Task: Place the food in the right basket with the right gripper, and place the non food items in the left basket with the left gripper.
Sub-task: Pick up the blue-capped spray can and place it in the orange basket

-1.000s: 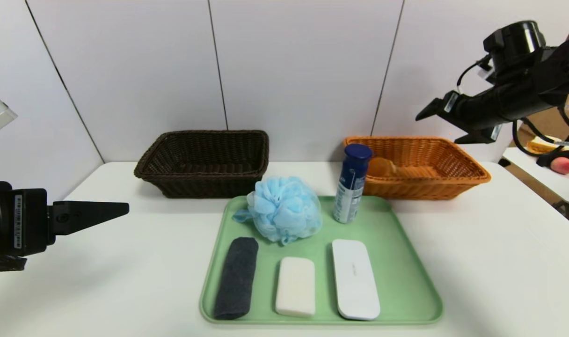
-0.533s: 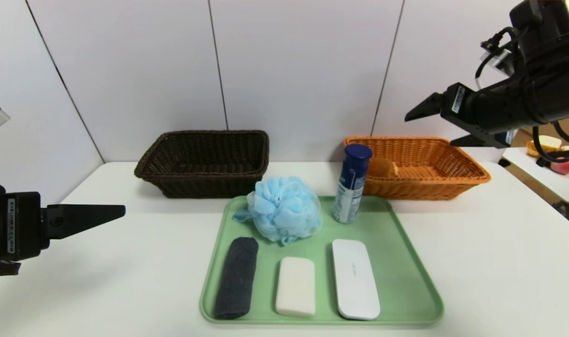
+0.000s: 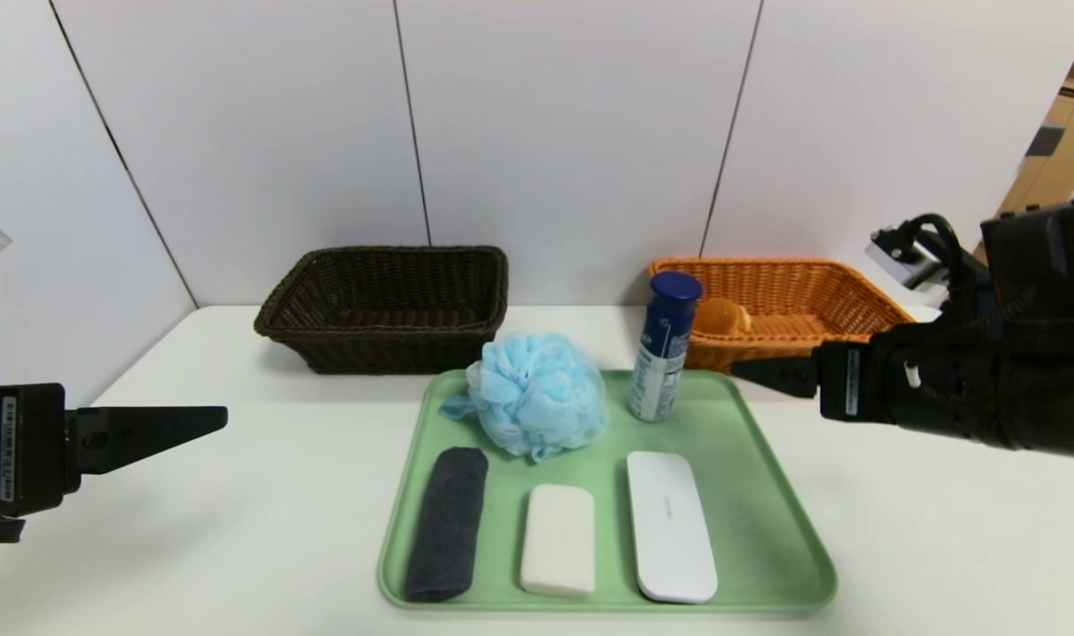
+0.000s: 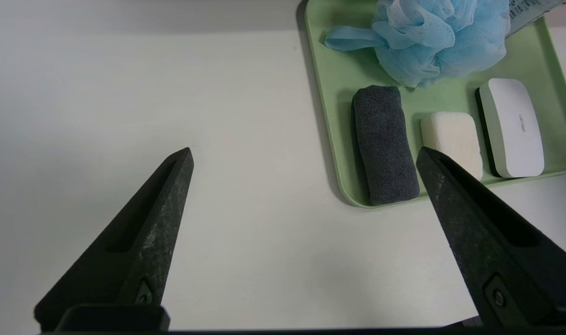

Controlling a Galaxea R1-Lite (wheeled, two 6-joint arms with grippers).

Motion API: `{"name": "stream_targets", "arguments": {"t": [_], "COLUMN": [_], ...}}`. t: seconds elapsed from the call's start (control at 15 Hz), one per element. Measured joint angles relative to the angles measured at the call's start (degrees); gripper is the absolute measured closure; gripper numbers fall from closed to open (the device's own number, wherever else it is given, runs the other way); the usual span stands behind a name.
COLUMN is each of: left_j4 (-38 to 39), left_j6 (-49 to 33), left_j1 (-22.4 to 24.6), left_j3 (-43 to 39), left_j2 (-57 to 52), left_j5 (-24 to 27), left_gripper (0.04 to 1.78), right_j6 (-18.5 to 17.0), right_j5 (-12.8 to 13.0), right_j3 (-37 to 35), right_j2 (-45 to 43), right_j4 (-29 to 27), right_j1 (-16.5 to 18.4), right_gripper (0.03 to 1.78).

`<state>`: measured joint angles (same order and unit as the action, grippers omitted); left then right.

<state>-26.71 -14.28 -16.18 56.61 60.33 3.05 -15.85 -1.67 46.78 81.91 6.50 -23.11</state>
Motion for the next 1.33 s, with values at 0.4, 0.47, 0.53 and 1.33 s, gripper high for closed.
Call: {"name": "stream_targets", "arguments": {"t": [0.4, 0.47, 0.53, 1.33], "left_j4": [-0.02, -0.02, -0.02, -0.27], "left_j6": [0.04, 0.06, 0.02, -0.02], "left_j1": [0.02, 0.02, 0.0, 0.0], "left_j3": [-0.22, -0.22, -0.22, -0.17], "left_j2": [0.04, 0.11, 0.17, 0.22], "left_j5": [-0.1, -0.07, -0.11, -0.22], "left_gripper": [0.13, 0.13, 0.13, 0.13], "right_j6": [1.52, 0.39, -0.82, -0.88], "right_j5": [4.3, 4.53, 4.64, 11.78], "right_j3": [-6.53, -4.08, -1.66, -4.35], "right_j2": [-2.41, -2.45, -2.47, 5.38], "right_j4": [10.75, 6.49, 1.85, 12.92], "right_j1": [-9.22, -10.46, -11.28, -14.23], "right_gripper": [0.12, 0.12, 0.12, 0.12]}}
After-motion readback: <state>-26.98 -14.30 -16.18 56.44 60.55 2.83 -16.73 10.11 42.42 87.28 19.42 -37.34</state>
